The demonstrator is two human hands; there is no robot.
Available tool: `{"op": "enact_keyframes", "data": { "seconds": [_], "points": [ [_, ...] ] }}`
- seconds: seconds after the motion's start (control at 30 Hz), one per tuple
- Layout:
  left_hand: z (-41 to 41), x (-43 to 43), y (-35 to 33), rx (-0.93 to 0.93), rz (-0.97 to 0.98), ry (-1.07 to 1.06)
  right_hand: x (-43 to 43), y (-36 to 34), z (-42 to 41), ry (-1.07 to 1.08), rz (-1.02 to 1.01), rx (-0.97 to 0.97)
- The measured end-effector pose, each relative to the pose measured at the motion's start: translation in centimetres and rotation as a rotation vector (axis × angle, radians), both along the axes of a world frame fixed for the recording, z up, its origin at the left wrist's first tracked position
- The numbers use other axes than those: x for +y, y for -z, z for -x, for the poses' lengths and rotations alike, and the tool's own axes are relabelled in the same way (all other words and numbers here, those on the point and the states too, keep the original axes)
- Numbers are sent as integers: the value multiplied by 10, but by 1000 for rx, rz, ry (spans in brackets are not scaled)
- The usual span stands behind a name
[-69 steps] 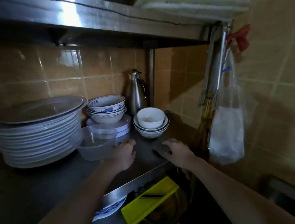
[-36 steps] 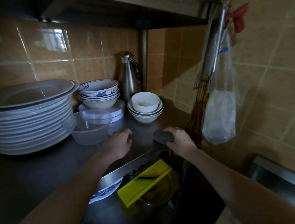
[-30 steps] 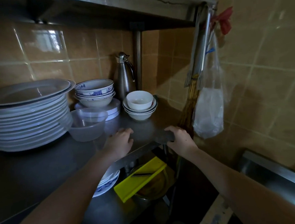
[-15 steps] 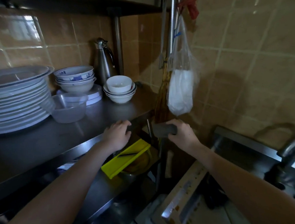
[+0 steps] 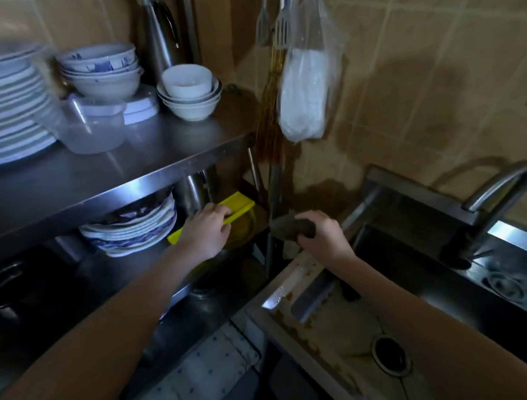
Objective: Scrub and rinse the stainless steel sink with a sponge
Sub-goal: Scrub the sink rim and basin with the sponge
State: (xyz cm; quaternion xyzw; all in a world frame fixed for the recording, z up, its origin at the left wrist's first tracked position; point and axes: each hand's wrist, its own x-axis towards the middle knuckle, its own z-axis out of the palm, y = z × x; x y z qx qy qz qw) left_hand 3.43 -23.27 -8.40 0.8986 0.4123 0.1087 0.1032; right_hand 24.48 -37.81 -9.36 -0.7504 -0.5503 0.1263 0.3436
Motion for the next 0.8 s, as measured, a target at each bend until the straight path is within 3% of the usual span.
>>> {"op": "enact_keyframes", "data": {
  "seconds": [0.37,0.67,0.8],
  "points": [
    [-5,-35,78,31,170,-57,-28,72,15,17,97,60],
    [-6,-69,124,-49,288,-67,-52,117,28,75,145,155],
    [-3,-87,150,29,376,-54,-60,134,30,113,178,171]
  ]
}}
